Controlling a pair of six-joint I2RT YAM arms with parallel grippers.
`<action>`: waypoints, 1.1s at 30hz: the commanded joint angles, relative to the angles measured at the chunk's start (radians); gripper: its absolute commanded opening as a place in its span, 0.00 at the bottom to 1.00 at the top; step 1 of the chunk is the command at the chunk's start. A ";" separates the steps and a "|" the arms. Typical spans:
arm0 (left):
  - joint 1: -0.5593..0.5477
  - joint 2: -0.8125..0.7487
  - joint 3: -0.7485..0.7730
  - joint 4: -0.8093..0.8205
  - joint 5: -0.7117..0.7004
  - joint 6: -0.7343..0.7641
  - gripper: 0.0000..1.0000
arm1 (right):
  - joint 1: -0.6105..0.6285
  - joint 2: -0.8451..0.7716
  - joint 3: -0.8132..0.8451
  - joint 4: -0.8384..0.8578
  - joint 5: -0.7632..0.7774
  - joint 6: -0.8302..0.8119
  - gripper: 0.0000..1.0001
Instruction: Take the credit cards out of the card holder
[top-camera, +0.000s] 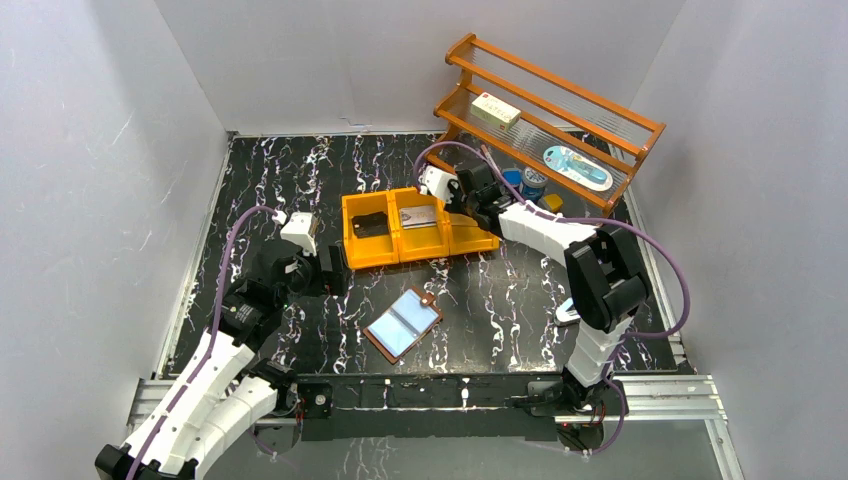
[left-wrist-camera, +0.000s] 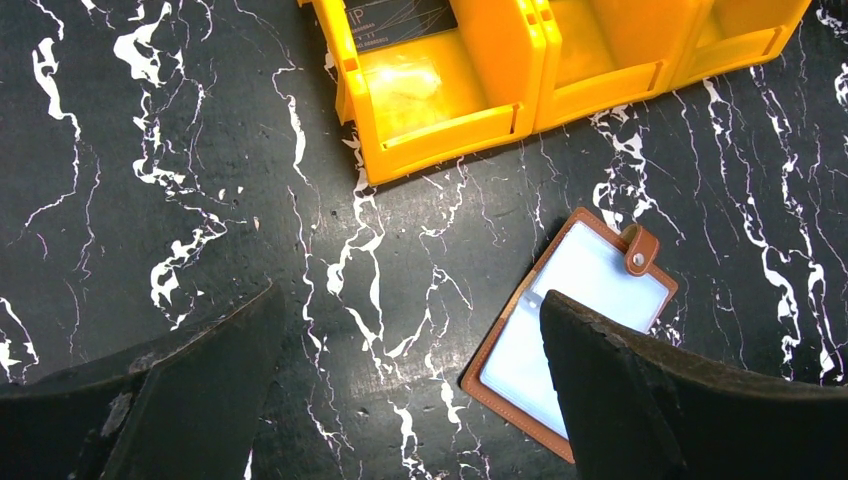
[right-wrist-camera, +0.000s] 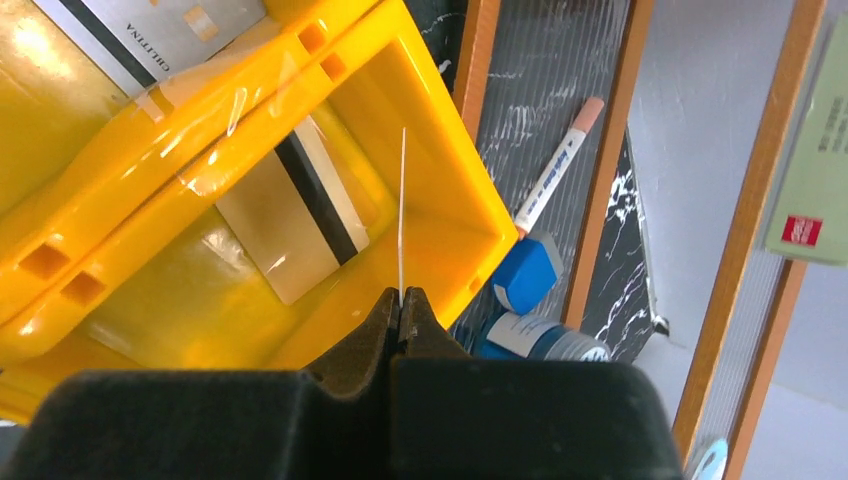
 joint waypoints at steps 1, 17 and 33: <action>0.003 0.010 0.005 0.008 -0.008 0.018 0.98 | -0.001 0.067 0.090 -0.006 -0.032 -0.089 0.00; 0.004 0.016 0.006 0.005 -0.013 0.020 0.98 | -0.001 0.172 0.137 -0.106 -0.077 -0.048 0.09; 0.003 0.018 0.008 0.005 -0.013 0.020 0.98 | 0.000 -0.078 0.126 -0.100 -0.154 0.167 0.43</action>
